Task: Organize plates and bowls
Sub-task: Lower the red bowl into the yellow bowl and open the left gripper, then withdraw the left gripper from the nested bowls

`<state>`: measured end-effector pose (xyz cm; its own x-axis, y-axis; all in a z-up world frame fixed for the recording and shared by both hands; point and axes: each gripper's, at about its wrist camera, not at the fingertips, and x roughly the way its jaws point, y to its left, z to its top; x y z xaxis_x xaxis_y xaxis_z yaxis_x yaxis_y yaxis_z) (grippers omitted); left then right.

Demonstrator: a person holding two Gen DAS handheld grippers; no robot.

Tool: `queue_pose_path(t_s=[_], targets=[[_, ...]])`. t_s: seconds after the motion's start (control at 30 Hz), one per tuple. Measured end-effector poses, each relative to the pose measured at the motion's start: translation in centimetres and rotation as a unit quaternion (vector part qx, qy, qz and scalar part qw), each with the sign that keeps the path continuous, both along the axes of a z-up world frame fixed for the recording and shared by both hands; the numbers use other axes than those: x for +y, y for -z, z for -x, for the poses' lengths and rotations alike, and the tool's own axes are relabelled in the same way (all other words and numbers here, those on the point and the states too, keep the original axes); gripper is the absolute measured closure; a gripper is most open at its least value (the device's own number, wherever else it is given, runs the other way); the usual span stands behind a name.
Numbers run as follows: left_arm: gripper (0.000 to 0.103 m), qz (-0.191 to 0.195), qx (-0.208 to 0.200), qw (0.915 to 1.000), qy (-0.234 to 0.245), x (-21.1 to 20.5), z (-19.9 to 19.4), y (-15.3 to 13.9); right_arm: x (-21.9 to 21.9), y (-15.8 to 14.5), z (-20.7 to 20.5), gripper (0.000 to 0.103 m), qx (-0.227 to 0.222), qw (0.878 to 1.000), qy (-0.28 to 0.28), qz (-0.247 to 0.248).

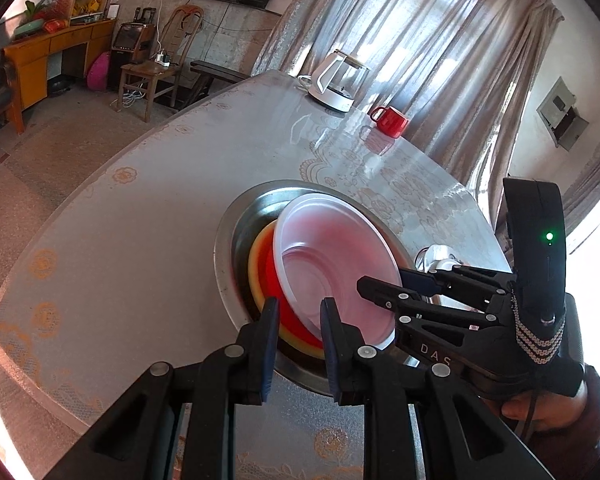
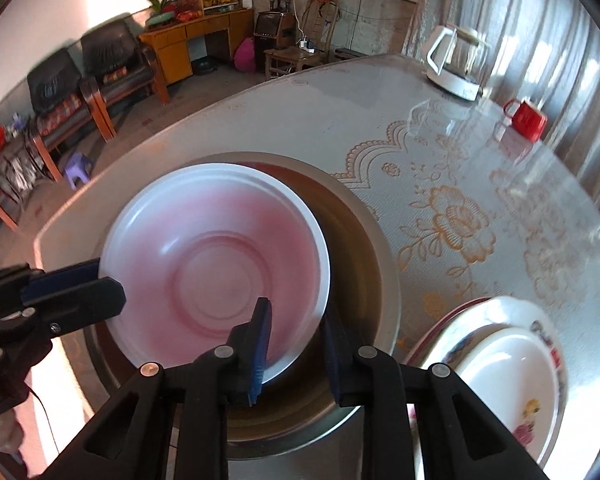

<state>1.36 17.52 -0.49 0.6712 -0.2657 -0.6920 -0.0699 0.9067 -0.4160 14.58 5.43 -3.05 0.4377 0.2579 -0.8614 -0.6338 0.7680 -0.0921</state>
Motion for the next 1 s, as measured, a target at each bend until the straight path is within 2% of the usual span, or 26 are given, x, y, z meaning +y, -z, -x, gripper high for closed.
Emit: queue_pose_path(t_s=[0.1,0.37,0.6,0.87,1.0], targets=[[0.082,0.001,0.000,1.0000,0.002,0.0,-0.1,0.1,-0.3,-0.3,-0.2,0.082,-0.004,1.000,0.003,0.006],[0.082,-0.011,0.000,0.9999,-0.003,-0.2,-0.3,0.0,-0.7,-0.7,-0.4,0.079,-0.005,1.000,0.019,-0.009],[0.080,-0.014,-0.002,0.9999,-0.006,-0.1,-0.2,0.0,-1.8,-1.2,-0.5,0.077,0.002,0.997,0.040,-0.059],[0.078,-0.024,-0.004,0.9997,-0.009,-0.4,-0.1,-0.2,-3.3,-2.4,0.2,0.077,-0.029,0.993,0.054,-0.099],[0.077,-0.025,-0.004,0.9997,-0.008,-0.4,-0.1,-0.2,-3.9,-2.7,0.6,0.077,-0.030,0.992,0.053,-0.115]])
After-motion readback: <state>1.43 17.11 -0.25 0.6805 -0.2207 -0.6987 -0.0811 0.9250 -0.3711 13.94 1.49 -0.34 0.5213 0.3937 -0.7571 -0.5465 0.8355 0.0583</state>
